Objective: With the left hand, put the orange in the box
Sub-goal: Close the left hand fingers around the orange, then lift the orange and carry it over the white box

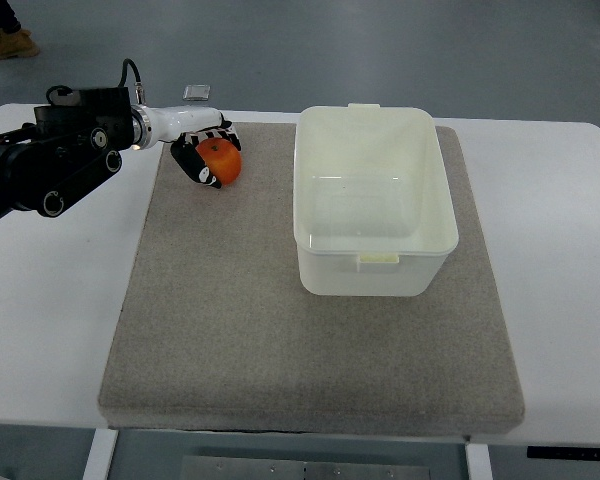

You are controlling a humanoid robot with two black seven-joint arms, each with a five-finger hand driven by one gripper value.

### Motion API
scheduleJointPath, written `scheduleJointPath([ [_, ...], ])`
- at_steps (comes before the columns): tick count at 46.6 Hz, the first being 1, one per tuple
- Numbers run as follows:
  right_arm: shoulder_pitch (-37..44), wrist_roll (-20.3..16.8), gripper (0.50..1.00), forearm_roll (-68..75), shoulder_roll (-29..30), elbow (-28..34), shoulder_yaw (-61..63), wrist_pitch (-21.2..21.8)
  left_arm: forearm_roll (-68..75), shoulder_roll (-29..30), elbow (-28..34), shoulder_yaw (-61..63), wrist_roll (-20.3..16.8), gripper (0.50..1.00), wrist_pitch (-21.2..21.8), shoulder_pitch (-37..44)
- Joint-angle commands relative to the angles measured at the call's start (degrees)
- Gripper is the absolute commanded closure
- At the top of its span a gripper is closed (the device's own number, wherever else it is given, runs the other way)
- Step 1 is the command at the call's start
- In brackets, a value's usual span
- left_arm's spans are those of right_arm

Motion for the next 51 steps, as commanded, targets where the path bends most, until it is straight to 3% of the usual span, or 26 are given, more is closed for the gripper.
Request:
scheduleJointPath([
  [1,0.0,0.0,0.574,0.0,0.0,0.0,0.0,0.0,-0.2,0.9,0.0,-0.6,-0.5,1.0,0.0,-1.3],
  [8,0.0,0.0,0.574,0.0,0.0,0.0,0.0,0.0,-0.5,4.1,-2.3,-1.0,-2.3,1.0,0.0,-4.3],
  [23,0.0,0.0,0.574,0.0,0.0,0.0,0.0,0.0,-1.0,13.4,-19.3,-5.7,-2.9,1.0,-0.7,-5.4],
  [27,0.0,0.0,0.574,0.0,0.0,0.0,0.0,0.0,-1.9,14.1,-22.9,-6.7,-2.9,1.0,-1.4,-5.8],
  [35,0.0,0.0,0.574,0.0,0.0,0.0,0.0,0.1,-5.9,14.8,-28.9,-8.4,-2.9,1.0,-6.6,-7.3],
  [51,0.0,0.0,0.574,0.0,0.0,0.0,0.0,0.0,-5.1,12.8,-33.5,-5.9,-2.8,1.0,-8.0,-12.2],
])
